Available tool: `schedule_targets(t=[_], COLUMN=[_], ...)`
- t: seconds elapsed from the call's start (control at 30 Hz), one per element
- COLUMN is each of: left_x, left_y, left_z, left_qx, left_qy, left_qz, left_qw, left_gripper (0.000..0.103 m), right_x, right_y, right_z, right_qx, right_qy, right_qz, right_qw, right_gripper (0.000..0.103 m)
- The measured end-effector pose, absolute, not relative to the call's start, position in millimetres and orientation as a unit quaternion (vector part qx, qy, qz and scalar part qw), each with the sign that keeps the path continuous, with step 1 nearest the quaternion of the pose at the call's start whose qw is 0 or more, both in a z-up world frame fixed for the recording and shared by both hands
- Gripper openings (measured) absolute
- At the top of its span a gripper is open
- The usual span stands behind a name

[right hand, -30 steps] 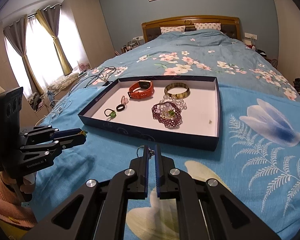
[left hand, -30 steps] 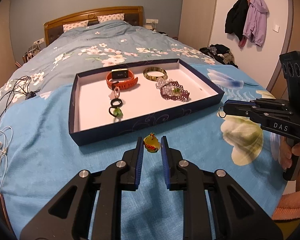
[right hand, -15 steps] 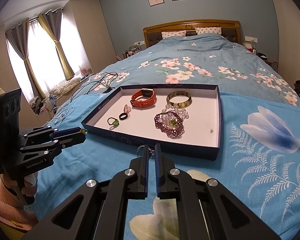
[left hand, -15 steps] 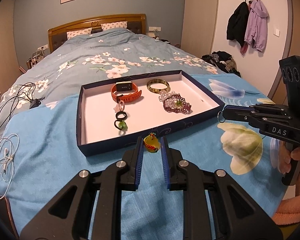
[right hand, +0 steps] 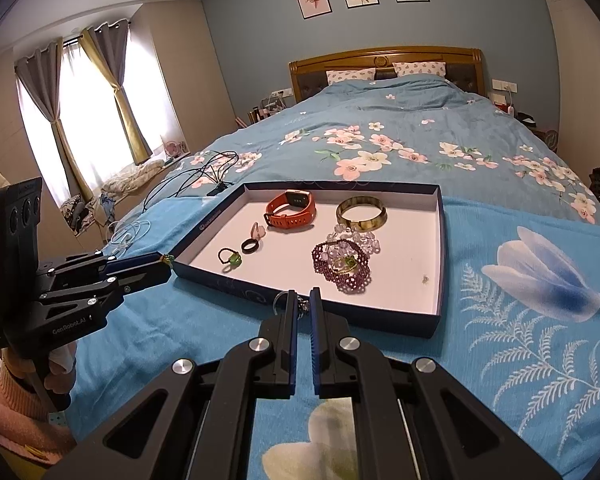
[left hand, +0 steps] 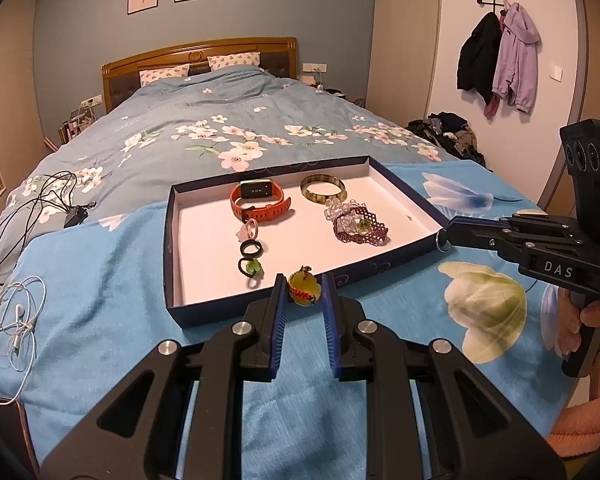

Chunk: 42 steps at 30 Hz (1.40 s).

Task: Organize jewelry
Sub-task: 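Carry the yellow pendant with the left gripper while the right carries the silver ring over the box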

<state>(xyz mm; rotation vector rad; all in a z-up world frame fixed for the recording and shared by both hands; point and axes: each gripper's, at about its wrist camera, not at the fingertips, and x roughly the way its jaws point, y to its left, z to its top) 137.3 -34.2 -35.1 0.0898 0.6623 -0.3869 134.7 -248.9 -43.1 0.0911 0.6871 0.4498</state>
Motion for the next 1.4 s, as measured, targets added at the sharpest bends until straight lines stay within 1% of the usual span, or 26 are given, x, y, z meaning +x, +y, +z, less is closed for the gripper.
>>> schedule_targets(t=[0.67, 1.4], left_x=[144, 152], left_y=[-33, -34], left_z=[-23, -22], left_qx=[0.042, 0.042], left_qy=[0.309, 0.303], left_qz=[-0.184, -0.178], left_qw=[0.932, 0.935], left_gripper=[0.018, 0.018], right_x=[144, 156], right_y=[-245, -246], right_z=[-36, -32], right_qx=[0.039, 0.036], right_qy=[0.323, 0.317], right_qz=[0.219, 0.215], right_qw=[0.92, 0.923], right_gripper=[0.004, 0.004])
